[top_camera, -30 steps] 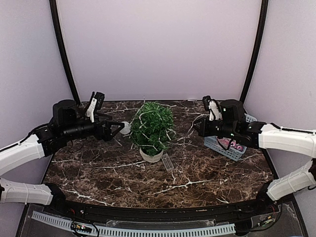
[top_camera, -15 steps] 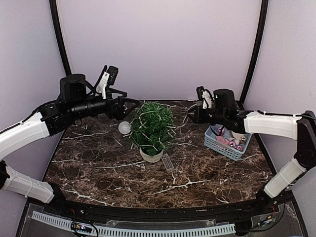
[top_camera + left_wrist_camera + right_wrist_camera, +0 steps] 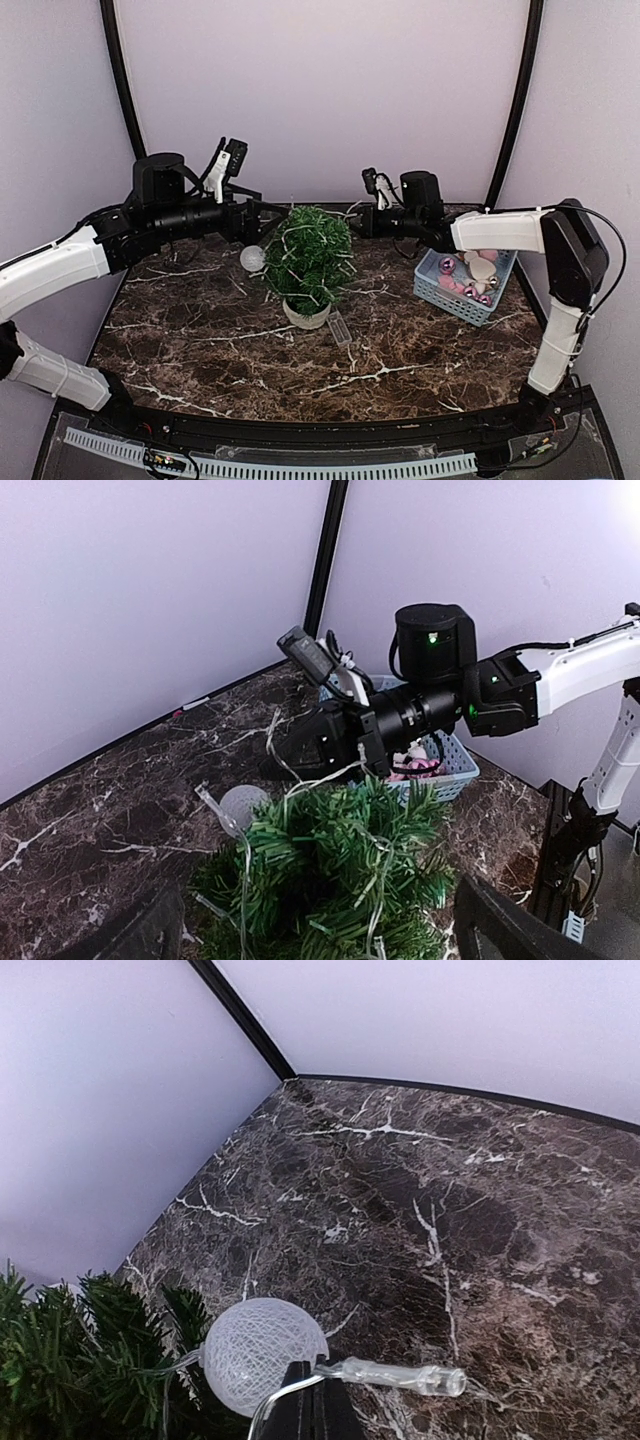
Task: Decorate the small christmas tree
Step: Wrap the side of the string light in the gap of the branches.
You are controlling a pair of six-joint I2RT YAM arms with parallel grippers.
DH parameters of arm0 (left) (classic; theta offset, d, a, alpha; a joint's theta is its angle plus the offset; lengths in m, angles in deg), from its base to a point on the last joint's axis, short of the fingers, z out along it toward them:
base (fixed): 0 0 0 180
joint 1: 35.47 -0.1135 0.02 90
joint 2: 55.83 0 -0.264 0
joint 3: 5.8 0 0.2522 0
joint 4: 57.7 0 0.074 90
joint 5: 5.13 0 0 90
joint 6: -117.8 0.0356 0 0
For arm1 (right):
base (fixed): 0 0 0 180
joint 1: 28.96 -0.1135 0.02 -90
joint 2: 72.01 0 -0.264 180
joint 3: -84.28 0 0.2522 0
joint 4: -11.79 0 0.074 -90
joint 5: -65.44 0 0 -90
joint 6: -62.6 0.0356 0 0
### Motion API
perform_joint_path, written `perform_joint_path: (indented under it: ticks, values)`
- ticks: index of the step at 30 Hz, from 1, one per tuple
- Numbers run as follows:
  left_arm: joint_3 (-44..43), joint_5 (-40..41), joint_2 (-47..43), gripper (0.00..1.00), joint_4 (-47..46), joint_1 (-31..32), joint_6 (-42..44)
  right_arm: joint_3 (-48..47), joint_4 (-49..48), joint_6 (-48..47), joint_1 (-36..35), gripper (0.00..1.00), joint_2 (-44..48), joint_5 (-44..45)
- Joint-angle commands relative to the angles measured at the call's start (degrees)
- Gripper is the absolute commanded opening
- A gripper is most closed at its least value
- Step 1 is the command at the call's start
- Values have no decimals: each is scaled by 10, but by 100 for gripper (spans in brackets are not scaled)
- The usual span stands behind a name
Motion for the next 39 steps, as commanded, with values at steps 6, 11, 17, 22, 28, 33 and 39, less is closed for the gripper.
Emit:
perform_joint_path:
  ticks: [6, 11, 17, 22, 28, 33, 39]
  values:
    - [25, -11, -33, 98, -26, -23, -20, -44, -75, 23, -1, 0, -52, -101]
    - [32, -22, -32, 98, -31, -33, -27, -44, -32, -3, 0, 25, -39, -72]
    - [37, -26, -35, 98, -35, -38, -29, -23, 62, -40, 4, 37, 17, -4]
    - [39, -28, -38, 98, -32, -42, -27, 14, 136, -68, 9, 44, 83, 36]
    - [36, -33, -42, 98, -27, -46, -23, 67, 181, -80, 16, 58, 156, 55]
    - [7, -44, -27, 98, -12, -45, -3, 104, 149, -56, 22, 47, 202, 10]
    - [-121, -12, 61, 96, 37, 18, 47, 110, 92, -27, 25, 5, 215, -64]
